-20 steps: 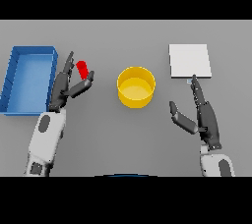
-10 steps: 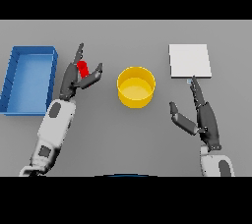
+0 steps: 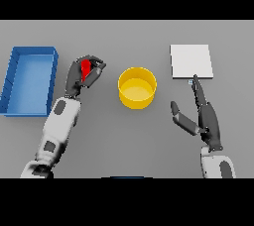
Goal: Pick up the red beaker and tilt it to pour out 1 green nut into yellow bowl. Pick up the yellow bowl and place it on the metallic measuring scale.
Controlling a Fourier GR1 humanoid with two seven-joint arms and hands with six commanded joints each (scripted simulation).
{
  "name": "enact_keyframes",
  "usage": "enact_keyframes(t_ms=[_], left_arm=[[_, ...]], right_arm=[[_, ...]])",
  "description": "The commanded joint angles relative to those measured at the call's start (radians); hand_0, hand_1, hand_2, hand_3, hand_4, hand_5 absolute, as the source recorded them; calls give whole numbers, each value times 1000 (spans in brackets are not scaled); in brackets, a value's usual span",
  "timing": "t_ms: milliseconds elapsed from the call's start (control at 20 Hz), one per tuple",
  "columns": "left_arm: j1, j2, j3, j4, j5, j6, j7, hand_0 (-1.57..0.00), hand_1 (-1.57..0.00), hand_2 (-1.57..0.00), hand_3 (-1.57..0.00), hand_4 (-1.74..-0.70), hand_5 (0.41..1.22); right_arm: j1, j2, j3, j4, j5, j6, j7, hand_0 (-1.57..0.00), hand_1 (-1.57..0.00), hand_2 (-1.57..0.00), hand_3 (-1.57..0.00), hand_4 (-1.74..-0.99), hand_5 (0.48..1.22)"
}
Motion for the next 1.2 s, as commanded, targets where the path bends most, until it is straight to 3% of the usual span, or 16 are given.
enact_keyframes(t_ms=[0,150,350,700,800,950,1150], left_arm=[[0,-4,2,4,2,9,-16,-1309,-1318,-1317,-1203,-1606,1119],[-13,-3,11,5,12,26,-16,-1437,-1441,-1441,-1383,-1672,1128],[-20,27,-22,-65,-6,22,30,-1516,-1518,-1518,-1494,-1713,1125],[-57,153,-249,-210,-236,-34,197,-1559,-1560,-1560,-1555,-1735,1136],[-43,169,-300,-257,-276,-57,230,-1559,-1560,-1560,-1555,-1735,1127],[-15,173,-351,-327,-309,-76,278,-1559,-1560,-1560,-1555,-1735,1136],[-106,232,-481,-333,-459,-157,383,-1566,-1566,-1566,-1564,-1739,1153]], right_arm=[[-11,-4,-8,16,-4,0,3,1,1,1,1,-1232,685],[-11,-10,-9,16,6,-5,-1,1,1,1,1,-1196,673],[-15,-5,2,32,37,-21,-6,1,1,1,1,-1141,660],[-15,-22,4,34,65,-31,-20,1,1,1,1,-1092,661],[8,-18,7,17,53,-24,-48,1,1,1,1,-1092,667],[12,-22,9,4,61,-24,-27,1,1,1,1,-1092,664],[2,-23,8,9,47,-9,-34,1,1,1,1,-1069,685]])
